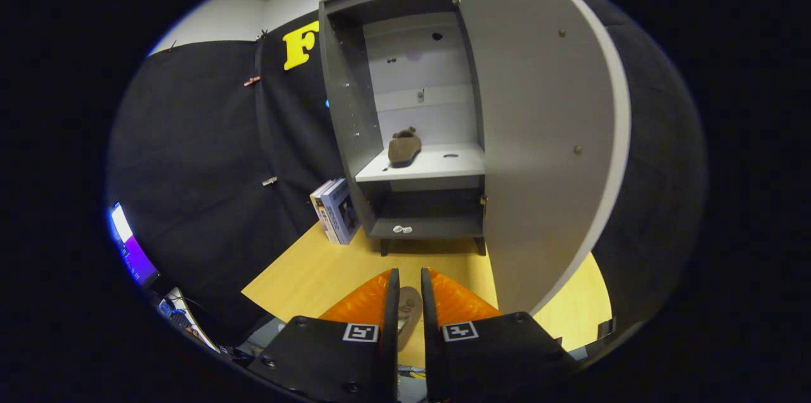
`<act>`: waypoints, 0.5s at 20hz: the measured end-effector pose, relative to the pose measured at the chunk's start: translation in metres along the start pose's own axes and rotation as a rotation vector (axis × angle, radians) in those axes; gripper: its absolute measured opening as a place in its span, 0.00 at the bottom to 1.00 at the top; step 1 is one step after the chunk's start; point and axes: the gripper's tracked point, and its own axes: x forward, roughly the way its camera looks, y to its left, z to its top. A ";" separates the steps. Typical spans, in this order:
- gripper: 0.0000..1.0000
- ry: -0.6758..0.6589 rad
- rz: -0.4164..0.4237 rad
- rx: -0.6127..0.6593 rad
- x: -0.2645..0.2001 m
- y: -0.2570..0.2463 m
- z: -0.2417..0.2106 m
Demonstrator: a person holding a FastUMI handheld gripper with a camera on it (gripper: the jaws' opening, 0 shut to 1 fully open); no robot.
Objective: Open the shoe cabinet door, grab the shoes and put them into the shoe cabinet, then close the shoe cabinet door.
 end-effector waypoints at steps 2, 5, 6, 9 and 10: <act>0.22 0.051 -0.006 0.006 0.026 0.012 -0.020; 0.22 0.127 -0.029 0.015 0.058 0.026 -0.051; 0.22 0.158 -0.042 0.014 0.070 0.031 -0.064; 0.22 0.248 -0.079 0.037 0.103 0.043 -0.101; 0.22 0.272 -0.087 0.048 0.113 0.047 -0.113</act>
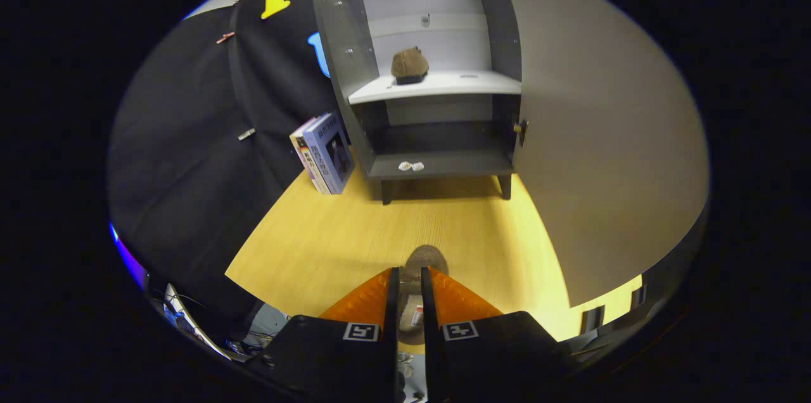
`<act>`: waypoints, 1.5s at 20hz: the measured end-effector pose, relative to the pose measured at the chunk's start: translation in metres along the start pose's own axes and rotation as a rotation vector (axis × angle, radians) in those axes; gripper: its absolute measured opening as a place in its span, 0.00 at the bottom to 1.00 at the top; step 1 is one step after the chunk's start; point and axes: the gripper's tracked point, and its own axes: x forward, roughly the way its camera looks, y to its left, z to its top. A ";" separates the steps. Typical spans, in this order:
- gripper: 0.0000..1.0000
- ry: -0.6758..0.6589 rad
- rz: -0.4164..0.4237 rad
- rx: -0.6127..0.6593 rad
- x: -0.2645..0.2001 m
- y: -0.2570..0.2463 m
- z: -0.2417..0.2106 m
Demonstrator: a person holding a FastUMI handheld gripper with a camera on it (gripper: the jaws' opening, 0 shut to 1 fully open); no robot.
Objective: Open the shoe cabinet door, grab the shoes and put them into the shoe cabinet, then close the shoe cabinet door.
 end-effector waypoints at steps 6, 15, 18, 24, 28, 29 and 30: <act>0.22 0.172 -0.064 0.064 0.065 0.005 -0.077; 0.17 0.267 -0.081 0.079 0.120 0.012 -0.137; 0.18 0.266 -0.107 0.085 0.132 0.006 -0.145; 0.19 0.260 -0.116 0.064 0.158 0.003 -0.147; 0.21 0.197 -0.129 0.031 0.181 -0.004 -0.134; 0.22 0.180 -0.131 0.029 0.187 -0.005 -0.132; 0.23 0.151 -0.134 0.020 0.192 -0.006 -0.128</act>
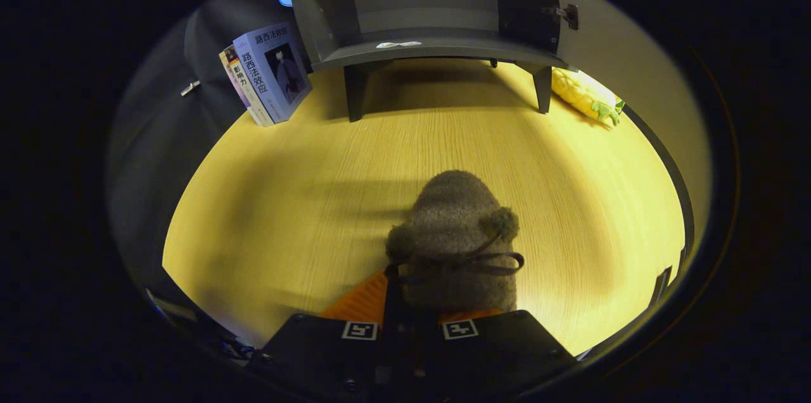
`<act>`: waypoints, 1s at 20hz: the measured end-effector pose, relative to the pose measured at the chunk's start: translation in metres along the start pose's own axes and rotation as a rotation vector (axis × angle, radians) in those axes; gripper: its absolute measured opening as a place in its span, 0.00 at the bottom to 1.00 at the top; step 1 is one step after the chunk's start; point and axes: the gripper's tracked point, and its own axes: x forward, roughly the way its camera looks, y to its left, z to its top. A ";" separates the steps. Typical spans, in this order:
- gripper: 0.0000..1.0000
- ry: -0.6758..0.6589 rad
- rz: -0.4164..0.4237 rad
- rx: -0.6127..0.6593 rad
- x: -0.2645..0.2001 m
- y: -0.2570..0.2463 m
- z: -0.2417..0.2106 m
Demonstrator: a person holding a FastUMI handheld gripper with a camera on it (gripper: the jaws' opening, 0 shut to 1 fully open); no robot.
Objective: Open the shoe cabinet door, grab the shoes and put them into the shoe cabinet, then close the shoe cabinet door.
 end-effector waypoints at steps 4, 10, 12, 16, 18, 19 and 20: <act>0.19 -0.097 -0.040 -0.015 0.013 -0.009 0.014; 0.17 -0.218 -0.014 0.058 0.024 -0.013 0.031; 0.16 -0.229 -0.030 0.013 0.025 -0.013 0.030; 0.17 -0.233 -0.059 -0.016 0.026 -0.013 0.031; 0.17 -0.234 -0.050 -0.008 0.039 -0.018 0.035; 0.05 -0.235 -0.044 -0.011 0.020 -0.013 0.031; 0.05 -0.233 -0.043 -0.025 0.028 -0.012 0.031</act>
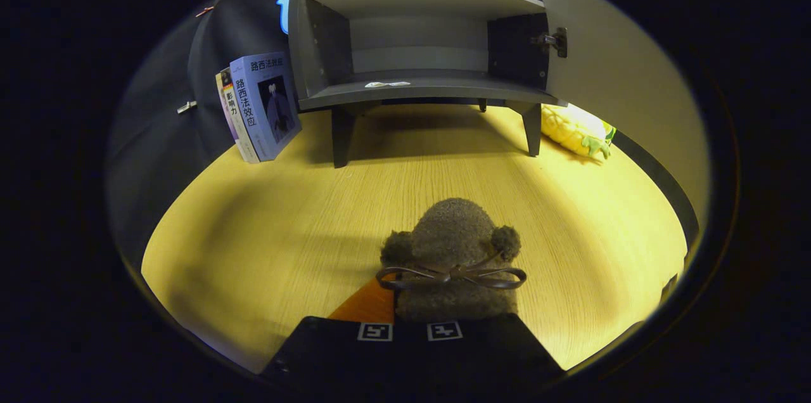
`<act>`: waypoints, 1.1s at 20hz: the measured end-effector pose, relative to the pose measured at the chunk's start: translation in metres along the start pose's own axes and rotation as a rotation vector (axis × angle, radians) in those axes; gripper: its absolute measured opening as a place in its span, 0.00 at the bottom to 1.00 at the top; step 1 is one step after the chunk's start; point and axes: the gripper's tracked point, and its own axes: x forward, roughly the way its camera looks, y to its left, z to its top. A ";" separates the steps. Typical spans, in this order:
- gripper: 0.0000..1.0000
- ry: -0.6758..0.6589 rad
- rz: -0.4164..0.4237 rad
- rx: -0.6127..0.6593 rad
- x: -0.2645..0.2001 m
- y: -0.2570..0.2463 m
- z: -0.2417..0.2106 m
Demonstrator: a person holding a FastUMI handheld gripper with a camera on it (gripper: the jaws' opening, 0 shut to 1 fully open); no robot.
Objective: Open the shoe cabinet door, grab the shoes and put them into the shoe cabinet, then close the shoe cabinet door.
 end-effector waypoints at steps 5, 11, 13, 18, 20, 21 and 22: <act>0.05 0.037 0.016 0.032 -0.008 -0.005 0.005; 0.05 -0.059 0.029 -0.001 -0.062 -0.005 0.088; 0.05 -0.095 0.041 0.003 -0.082 -0.005 0.126; 0.05 -0.183 0.022 -0.028 -0.132 -0.010 0.203; 0.05 -0.209 0.010 -0.029 -0.144 -0.016 0.229; 0.05 -0.220 0.000 -0.023 -0.148 -0.020 0.242; 0.05 -0.233 -0.009 -0.014 -0.151 -0.023 0.255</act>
